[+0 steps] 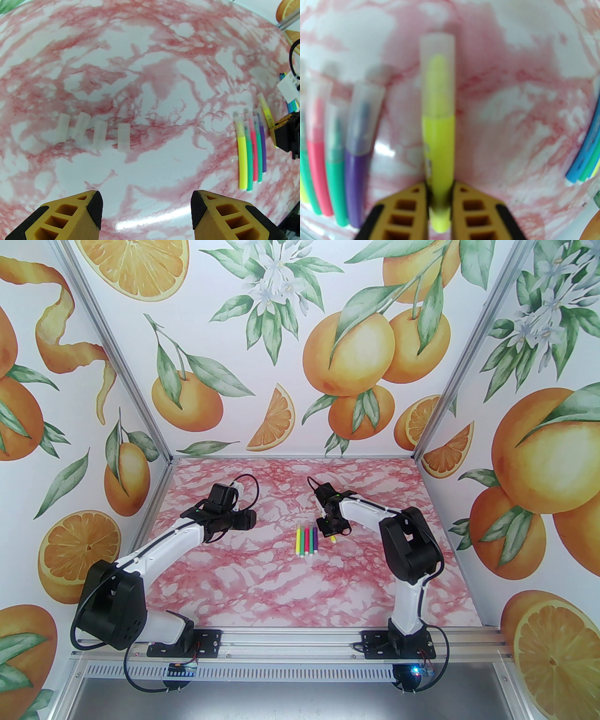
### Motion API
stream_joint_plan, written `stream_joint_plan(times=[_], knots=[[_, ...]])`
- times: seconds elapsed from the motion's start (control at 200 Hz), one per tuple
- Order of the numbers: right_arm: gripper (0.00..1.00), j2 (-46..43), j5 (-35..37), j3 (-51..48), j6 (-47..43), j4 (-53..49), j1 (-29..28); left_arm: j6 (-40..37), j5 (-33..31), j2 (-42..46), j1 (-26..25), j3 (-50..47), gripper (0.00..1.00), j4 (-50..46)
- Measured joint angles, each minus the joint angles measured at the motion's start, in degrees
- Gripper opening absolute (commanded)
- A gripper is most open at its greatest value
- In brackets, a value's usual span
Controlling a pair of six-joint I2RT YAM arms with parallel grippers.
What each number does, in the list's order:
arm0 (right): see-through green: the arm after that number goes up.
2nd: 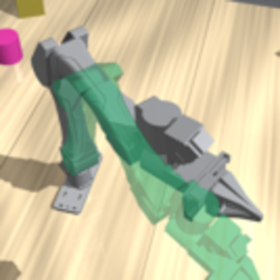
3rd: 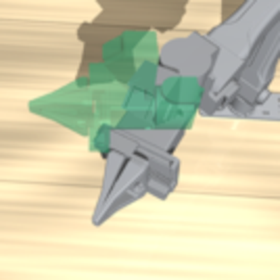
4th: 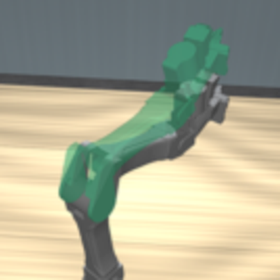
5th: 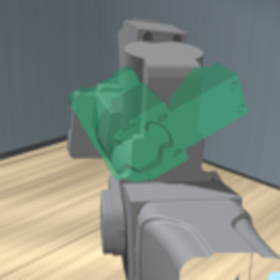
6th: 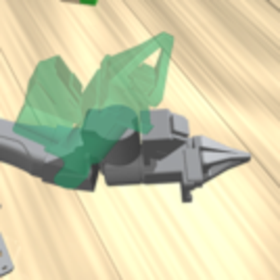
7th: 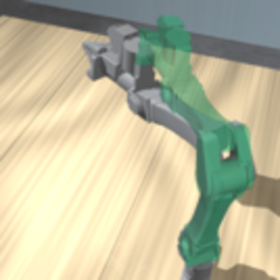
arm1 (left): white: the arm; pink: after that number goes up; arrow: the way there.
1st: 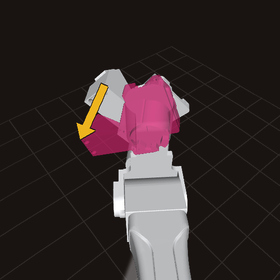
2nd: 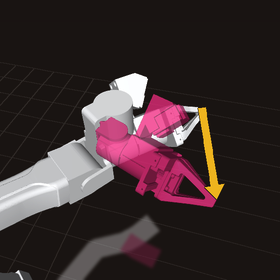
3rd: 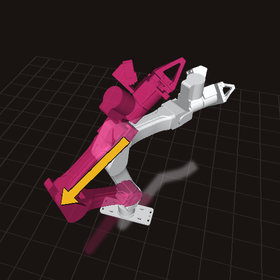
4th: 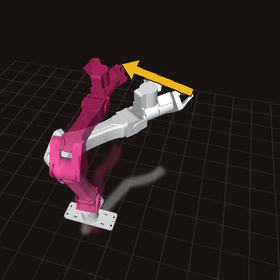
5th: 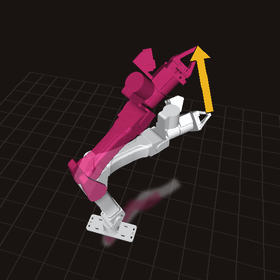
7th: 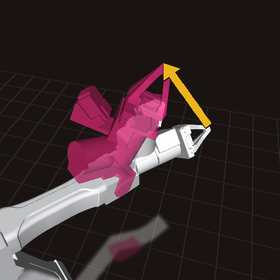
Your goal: Open the pen caps
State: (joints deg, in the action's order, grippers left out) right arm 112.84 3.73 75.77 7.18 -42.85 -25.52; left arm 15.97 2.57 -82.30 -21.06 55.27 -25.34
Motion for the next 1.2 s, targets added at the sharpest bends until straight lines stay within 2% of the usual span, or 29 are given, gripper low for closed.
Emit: stream_joint_plan(times=[0.41,0.871,1.201], knots=[[0.04,-5.29,-5.79,-5.14,0.24,6.32,1.51,3.52,9.60,-0.26,0.00,-1.51,0.66,5.97],[0.01,-16.15,-19.39,-12.70,0.20,14.67,1.95,9.75,21.49,-3.72,-0.13,-1.51,0.63,16.13],[0.02,-21.20,-27.28,-16.13,-0.20,19.71,0.11,14.03,28.30,-7.61,-2.25,-1.51,0.59,24.15]])
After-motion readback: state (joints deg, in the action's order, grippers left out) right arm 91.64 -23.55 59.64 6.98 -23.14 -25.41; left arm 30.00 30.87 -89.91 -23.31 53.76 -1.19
